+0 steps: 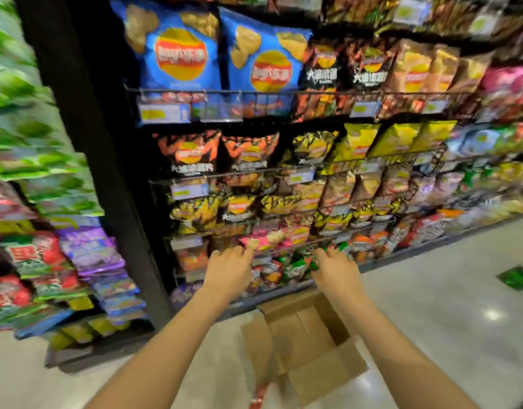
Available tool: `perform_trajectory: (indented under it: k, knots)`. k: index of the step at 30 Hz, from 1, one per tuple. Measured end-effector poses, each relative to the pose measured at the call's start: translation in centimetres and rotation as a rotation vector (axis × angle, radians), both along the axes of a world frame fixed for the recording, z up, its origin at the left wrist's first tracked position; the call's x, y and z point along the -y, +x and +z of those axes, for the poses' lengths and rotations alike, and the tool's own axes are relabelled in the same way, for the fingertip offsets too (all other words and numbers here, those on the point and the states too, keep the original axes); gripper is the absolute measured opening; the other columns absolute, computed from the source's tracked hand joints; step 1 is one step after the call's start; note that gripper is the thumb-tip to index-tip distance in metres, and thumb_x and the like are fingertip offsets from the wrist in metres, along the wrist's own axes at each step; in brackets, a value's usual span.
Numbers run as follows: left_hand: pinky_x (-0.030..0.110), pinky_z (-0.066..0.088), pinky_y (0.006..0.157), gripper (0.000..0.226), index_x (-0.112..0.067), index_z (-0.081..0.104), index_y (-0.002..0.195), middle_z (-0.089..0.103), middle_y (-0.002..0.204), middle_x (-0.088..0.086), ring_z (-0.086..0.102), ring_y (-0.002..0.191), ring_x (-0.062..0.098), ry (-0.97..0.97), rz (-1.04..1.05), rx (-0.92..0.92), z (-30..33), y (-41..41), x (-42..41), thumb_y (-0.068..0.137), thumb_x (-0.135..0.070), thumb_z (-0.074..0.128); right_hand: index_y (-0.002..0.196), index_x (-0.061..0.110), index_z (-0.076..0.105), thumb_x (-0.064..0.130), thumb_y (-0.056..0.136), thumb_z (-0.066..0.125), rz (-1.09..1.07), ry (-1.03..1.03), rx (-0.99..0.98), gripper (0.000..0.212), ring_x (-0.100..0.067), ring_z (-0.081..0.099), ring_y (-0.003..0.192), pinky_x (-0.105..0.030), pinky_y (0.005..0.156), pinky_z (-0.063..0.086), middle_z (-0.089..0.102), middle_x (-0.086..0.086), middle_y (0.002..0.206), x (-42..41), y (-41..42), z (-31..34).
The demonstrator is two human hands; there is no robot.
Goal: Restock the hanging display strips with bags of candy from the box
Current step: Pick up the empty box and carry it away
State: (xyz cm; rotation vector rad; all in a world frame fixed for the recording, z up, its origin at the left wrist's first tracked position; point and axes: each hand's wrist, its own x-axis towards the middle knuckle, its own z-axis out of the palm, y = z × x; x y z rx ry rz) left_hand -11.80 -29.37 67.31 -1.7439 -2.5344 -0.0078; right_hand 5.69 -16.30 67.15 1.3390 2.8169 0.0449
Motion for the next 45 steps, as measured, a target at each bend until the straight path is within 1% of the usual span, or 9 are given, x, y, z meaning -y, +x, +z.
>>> perform_trajectory:
  k: [4, 9, 20, 24, 27, 31, 39, 42, 45]
  knots:
    - [0.041, 0.042, 0.090, 0.037, -0.012, 0.038, 0.133, 0.052, 0.125, 0.008, 0.053, 0.113, 0.029, -0.115, 0.058, 0.069, -2.9, 4.7, -3.4, 0.097, -0.023, 0.036, 0.133, 0.018, 0.039, 0.029, 0.095, 0.048, -0.001, -0.073, 0.094, 0.041, -0.026, 0.048, 0.119, -0.039, 0.093, 0.043, 0.050, -0.005, 0.129, -4.6, 5.5, -3.0]
    - [0.039, 0.044, 0.082, 0.036, -0.014, 0.038, 0.133, 0.053, 0.124, 0.006, 0.056, 0.107, 0.027, -0.200, 0.082, 0.124, -5.9, 8.7, -7.1, 0.098, -0.023, 0.035, 0.133, 0.019, 0.039, 0.023, 0.094, 0.048, -0.051, -0.161, 0.139, 0.040, -0.026, 0.051, 0.116, -0.037, 0.089, 0.046, 0.051, -0.005, 0.127, -9.1, 10.5, -6.5]
    - [0.037, 0.042, 0.091, 0.039, -0.015, 0.036, 0.134, 0.050, 0.131, 0.006, 0.054, 0.114, 0.027, -0.385, 0.143, 0.169, -15.9, 11.1, -14.8, 0.096, -0.025, 0.038, 0.142, 0.019, 0.027, 0.026, 0.095, 0.045, -0.115, -0.332, 0.273, 0.050, -0.026, 0.044, 0.122, -0.038, 0.094, 0.042, 0.042, -0.006, 0.136, -17.2, 12.9, -16.3]
    - [0.036, 0.038, 0.094, 0.041, -0.018, 0.031, 0.136, 0.049, 0.132, 0.006, 0.051, 0.117, 0.026, -0.467, 0.194, 0.288, -22.7, 11.5, -17.1, 0.096, -0.027, 0.035, 0.140, 0.017, 0.028, 0.030, 0.095, 0.041, -0.147, -0.386, 0.241, 0.048, -0.028, 0.048, 0.118, -0.040, 0.093, 0.044, 0.044, -0.008, 0.131, -19.6, 12.6, -22.0]
    - [0.041, 0.048, 0.088, 0.047, -0.011, 0.039, 0.132, 0.062, 0.117, 0.015, 0.061, 0.101, 0.033, -0.349, 0.219, 0.372, -28.8, 11.3, -18.1, 0.086, -0.021, 0.038, 0.135, 0.016, 0.034, 0.026, 0.095, 0.042, -0.166, -0.405, 0.222, 0.042, -0.027, 0.052, 0.112, -0.038, 0.088, 0.045, 0.047, -0.007, 0.126, -21.4, 12.0, -27.2]
    - [0.036, 0.040, 0.094, 0.051, -0.016, 0.019, 0.145, 0.038, 0.140, 0.009, 0.049, 0.118, 0.027, -0.511, 0.266, 0.393, -37.2, 10.8, -19.3, 0.097, -0.028, 0.032, 0.133, 0.018, 0.033, 0.029, 0.096, 0.042, -0.183, -0.453, 0.222, 0.040, -0.028, 0.053, 0.113, -0.038, 0.090, 0.044, 0.045, -0.007, 0.130, -23.4, 11.6, -35.6]
    - [0.037, 0.050, 0.092, 0.054, -0.023, 0.015, 0.141, 0.038, 0.140, 0.004, 0.050, 0.115, 0.024, -0.443, 0.396, 0.504, -56.6, 10.7, -20.1, 0.095, -0.037, 0.039, 0.127, 0.014, 0.037, 0.027, 0.093, 0.046, -0.297, -0.508, 0.149, 0.037, -0.033, 0.056, 0.099, -0.039, 0.077, 0.048, 0.042, -0.010, 0.126, -27.7, 12.6, -54.7]
    - [0.045, 0.035, 0.108, 0.067, -0.017, 0.005, 0.148, 0.018, 0.152, 0.010, 0.031, 0.135, 0.030, -0.451, 0.443, 0.499, -62.5, 10.8, -20.2, 0.095, -0.037, 0.040, 0.127, 0.012, 0.036, 0.024, 0.092, 0.048, -0.336, -0.481, 0.141, 0.039, -0.033, 0.056, 0.096, -0.039, 0.076, 0.049, 0.040, -0.011, 0.129, -29.3, 13.6, -60.6]
    - [0.047, 0.031, 0.108, 0.074, -0.022, -0.008, 0.148, 0.009, 0.155, 0.008, 0.026, 0.138, 0.029, -0.464, 0.523, 0.430, -66.6, 10.6, -20.0, 0.094, -0.047, 0.036, 0.139, 0.016, 0.025, 0.024, 0.092, 0.049, -0.360, -0.455, 0.169, 0.054, -0.032, 0.053, 0.107, -0.041, 0.087, 0.047, 0.035, -0.012, 0.136, -30.5, 14.2, -64.9]
